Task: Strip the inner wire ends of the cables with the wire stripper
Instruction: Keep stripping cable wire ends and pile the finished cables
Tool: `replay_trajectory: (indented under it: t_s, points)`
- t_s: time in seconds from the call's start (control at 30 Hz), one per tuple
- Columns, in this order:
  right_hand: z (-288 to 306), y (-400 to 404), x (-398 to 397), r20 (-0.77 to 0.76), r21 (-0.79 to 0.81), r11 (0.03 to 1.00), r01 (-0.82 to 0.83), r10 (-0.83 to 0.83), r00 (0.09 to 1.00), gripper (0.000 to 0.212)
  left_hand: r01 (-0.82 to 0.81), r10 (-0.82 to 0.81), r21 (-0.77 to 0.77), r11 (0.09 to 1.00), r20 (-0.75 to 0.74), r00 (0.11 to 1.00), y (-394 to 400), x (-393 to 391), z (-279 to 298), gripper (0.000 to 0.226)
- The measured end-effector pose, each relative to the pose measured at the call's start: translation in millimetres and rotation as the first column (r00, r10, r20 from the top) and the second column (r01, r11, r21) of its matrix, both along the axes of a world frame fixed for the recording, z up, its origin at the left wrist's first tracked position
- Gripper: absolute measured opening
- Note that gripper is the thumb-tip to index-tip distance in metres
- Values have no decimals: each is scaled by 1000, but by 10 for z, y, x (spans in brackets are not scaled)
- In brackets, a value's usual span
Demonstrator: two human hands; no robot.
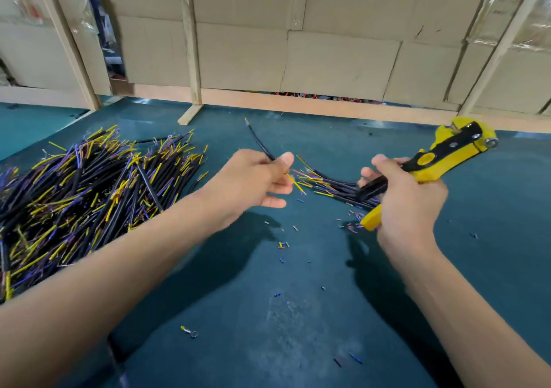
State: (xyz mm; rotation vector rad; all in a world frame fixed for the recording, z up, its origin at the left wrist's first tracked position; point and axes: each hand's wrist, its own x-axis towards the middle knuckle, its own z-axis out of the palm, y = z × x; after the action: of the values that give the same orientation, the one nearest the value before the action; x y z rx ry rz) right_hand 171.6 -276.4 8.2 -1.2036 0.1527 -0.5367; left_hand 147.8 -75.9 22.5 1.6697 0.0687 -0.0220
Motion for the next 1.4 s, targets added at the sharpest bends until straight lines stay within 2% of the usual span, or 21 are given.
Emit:
replay_trajectory:
  t_s: [0.07, 0.1, 0.13, 0.2, 0.23, 0.27, 0.33, 0.47, 0.53, 0.6, 0.7, 0.77, 0.83, 0.87, 0.93, 0.97, 1.03, 1.13, 1.2, 1.33, 1.4]
  points:
    - [20, -87, 55, 13, -66, 988, 140, -139, 990, 19, 75, -69, 129, 989, -46, 997, -140, 193, 83, 26]
    - [20, -129, 80, 26, -102, 974, 202, -200, 979, 15, 117, -111, 269, 956, -40, 993, -209, 297, 119, 25]
    - [13, -166, 100, 45, -143, 955, 261, -258, 965, 11, 151, -164, 470, 869, -13, 986, -269, 416, 158, 23]
    - [3, -212, 118, 116, -225, 901, 372, -354, 928, 8, 115, -295, 845, 522, 52, 954, -377, 646, 242, 19]
    - [8, -214, 106, 166, -254, 875, 411, -380, 910, 11, 65, -361, 934, 351, 71, 930, -443, 721, 284, 19]
    - [13, -206, 87, 205, -278, 856, 436, -391, 897, 17, 32, -421, 975, 220, 65, 905, -511, 791, 310, 20]
    - [8, -189, 58, 232, -313, 843, 438, -380, 896, 22, -8, -499, 1000, 25, 19, 867, -655, 891, 305, 21]
    - [-109, -198, 88, 241, -437, 802, 407, -332, 912, 9, -75, -515, 965, -253, -68, 855, -823, 1018, 70, 27]
    - [-179, -194, 97, 235, -513, 776, 367, -284, 930, 14, -142, -520, 925, -354, -69, 851, -794, 1004, -38, 32]
    - [-232, -179, 109, 230, -583, 736, 345, -258, 938, 20, -219, -549, 905, -364, -19, 835, -672, 930, -63, 39]
    - [-268, -183, 129, 155, -715, 656, 241, -186, 970, 18, -262, -503, 951, -166, 147, 852, -267, 764, 117, 43]
    - [-289, -205, 160, 85, -846, 517, 127, -104, 991, 16, -203, -358, 971, -126, 146, 922, 167, 654, 328, 38]
    - [-323, -211, 200, 42, -961, 270, 56, -56, 998, 22, -20, -125, 978, -207, -7, 992, 617, 497, 492, 41]
    - [-345, -207, 214, 17, -989, 146, 24, -48, 999, 26, 135, -1, 958, -253, -140, 990, 792, 406, 524, 46]
    - [-368, -193, 217, -49, -999, -5, -49, -48, 998, 26, 362, 187, 887, -287, -318, 929, 1006, 228, 460, 51]
    - [-374, -182, 217, -74, -996, -48, -76, -57, 996, 25, 371, 208, 885, -280, -321, 924, 1070, 164, 398, 49]
    - [-381, -160, 208, -81, -991, -101, -89, -79, 994, 25, 250, 174, 942, -225, -214, 961, 1147, 115, 298, 42]
    - [-384, -150, 198, -45, -995, -89, -52, -79, 996, 25, 134, 171, 979, -156, -107, 979, 1129, 122, 238, 31]
    - [-393, -157, 190, -16, -997, -68, -21, -74, 997, 26, 123, 203, 980, -159, -90, 975, 1059, 121, 185, 23]
    - [-397, -81, 199, 25, -998, -57, 20, -94, 995, 29, 77, 296, 977, -197, -16, 955, 878, 126, 11, 42]
    - [-404, -32, 214, 50, -997, -68, 42, -122, 991, 32, 73, 325, 983, -170, -14, 946, 804, 129, -47, 35]
